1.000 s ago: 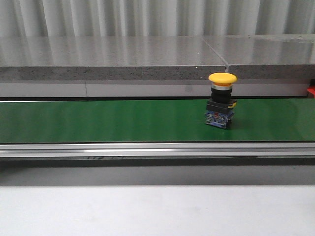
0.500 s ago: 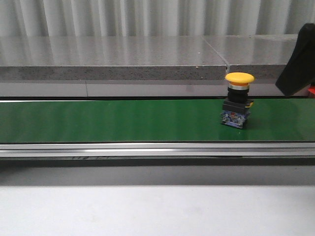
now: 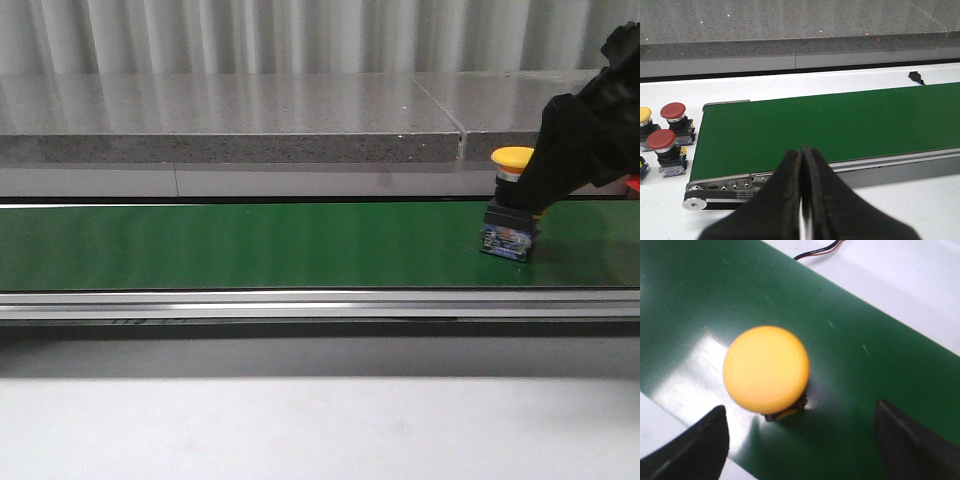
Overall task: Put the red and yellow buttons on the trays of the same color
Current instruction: 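Grasp the yellow button on the belt with the right gripper and lift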
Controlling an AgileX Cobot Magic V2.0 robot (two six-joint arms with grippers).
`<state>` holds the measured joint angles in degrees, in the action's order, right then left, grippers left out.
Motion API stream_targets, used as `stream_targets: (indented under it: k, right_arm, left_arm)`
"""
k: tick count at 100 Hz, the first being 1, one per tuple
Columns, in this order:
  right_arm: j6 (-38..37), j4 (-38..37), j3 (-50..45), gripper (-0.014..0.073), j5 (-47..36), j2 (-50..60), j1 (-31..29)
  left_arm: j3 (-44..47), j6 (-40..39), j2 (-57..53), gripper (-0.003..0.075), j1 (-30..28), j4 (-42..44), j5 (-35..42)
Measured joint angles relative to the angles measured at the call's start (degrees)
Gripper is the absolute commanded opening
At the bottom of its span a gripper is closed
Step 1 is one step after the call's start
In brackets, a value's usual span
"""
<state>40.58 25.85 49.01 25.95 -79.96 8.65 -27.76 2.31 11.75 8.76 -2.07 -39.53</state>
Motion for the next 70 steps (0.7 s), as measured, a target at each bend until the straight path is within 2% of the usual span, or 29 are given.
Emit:
stream_targets:
  k: [19,43,52,64,70]
  right_arm:
    - [0.00,0.00,0.00,0.0560,-3.44,-0.88,0.00]
    - [0.00,0.00,0.00,0.0453,-5.49,-0.92,0.00]
    - [0.00,0.10,0.00,0.0361,-5.62,-0.92,0.00]
    - [0.10,0.10,0.00,0.0153,-5.62,-0.92,0.00]
    - [0.10,0.10,0.00,0.0081,-5.62,-0.92,0.00]
  left_arm:
    - [0.00,0.00,0.00,-0.0021,0.00,0.00,0.00]
    - [0.00,0.00,0.00,-0.0021,0.00,0.00,0.00]
    - [0.00,0.00,0.00,-0.0021,0.00,0.00,0.00]
    - [0.00,0.00,0.00,-0.0021,0.00,0.00,0.00]
    - [0.00,0.00,0.00,-0.0021,0.00,0.00,0.00]
